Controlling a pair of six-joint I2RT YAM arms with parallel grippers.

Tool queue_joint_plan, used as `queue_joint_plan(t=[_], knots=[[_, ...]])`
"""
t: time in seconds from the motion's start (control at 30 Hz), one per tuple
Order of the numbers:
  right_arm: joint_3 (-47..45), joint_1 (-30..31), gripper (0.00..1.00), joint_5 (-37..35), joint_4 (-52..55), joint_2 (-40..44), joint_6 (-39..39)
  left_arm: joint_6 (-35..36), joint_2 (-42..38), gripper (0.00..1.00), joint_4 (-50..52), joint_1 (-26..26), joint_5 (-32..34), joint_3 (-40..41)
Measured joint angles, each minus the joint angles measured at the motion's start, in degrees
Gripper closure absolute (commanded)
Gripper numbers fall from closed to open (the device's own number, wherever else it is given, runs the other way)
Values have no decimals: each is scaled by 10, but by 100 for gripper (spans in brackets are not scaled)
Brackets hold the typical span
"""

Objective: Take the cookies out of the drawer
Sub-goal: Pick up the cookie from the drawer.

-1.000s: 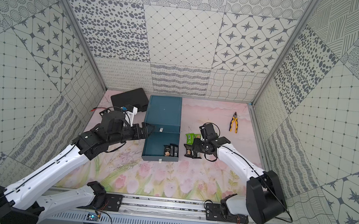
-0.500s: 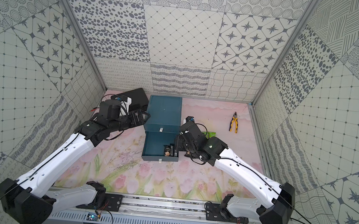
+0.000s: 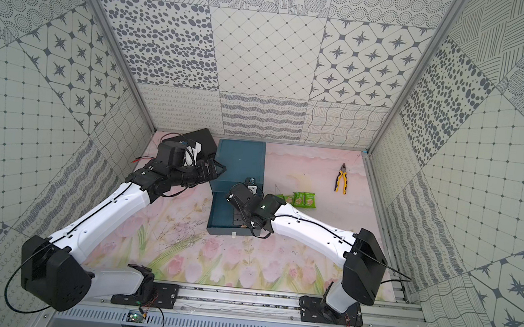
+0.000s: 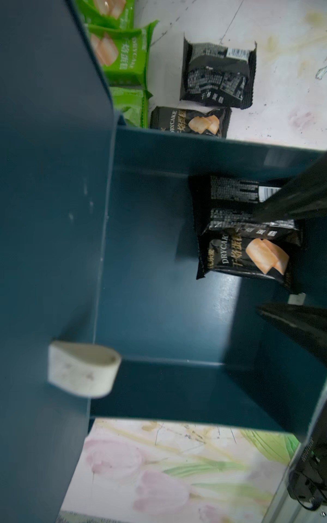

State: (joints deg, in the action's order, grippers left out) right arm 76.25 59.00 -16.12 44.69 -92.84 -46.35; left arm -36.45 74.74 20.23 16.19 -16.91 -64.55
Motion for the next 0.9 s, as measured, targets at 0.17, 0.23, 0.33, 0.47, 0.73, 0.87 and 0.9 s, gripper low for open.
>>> queue_joint_plan(t=[0.17, 0.23, 0.33, 0.47, 0.73, 0.87, 0.9], knots=[[8, -5, 49, -10, 20, -25, -8, 0, 4, 1, -8, -2, -13, -1], [14, -6, 50, -14, 26, -35, -9, 0, 7, 1, -13, -2, -17, -1], [21, -6, 52, -21, 35, -46, -10, 0, 11, 1, -19, -2, -26, -2], [27, -5, 58, -27, 43, -66, -11, 0, 15, 1, -23, -2, -35, -2], [46, -5, 80, -44, 52, -88, -8, -1, 16, 1, -29, -2, -39, -5], [47, -2, 89, -52, 53, -88, -1, -3, 15, 1, -29, -2, -39, -6], [47, -2, 91, -53, 52, -88, 2, -3, 15, 1, -29, -2, -39, -7]])
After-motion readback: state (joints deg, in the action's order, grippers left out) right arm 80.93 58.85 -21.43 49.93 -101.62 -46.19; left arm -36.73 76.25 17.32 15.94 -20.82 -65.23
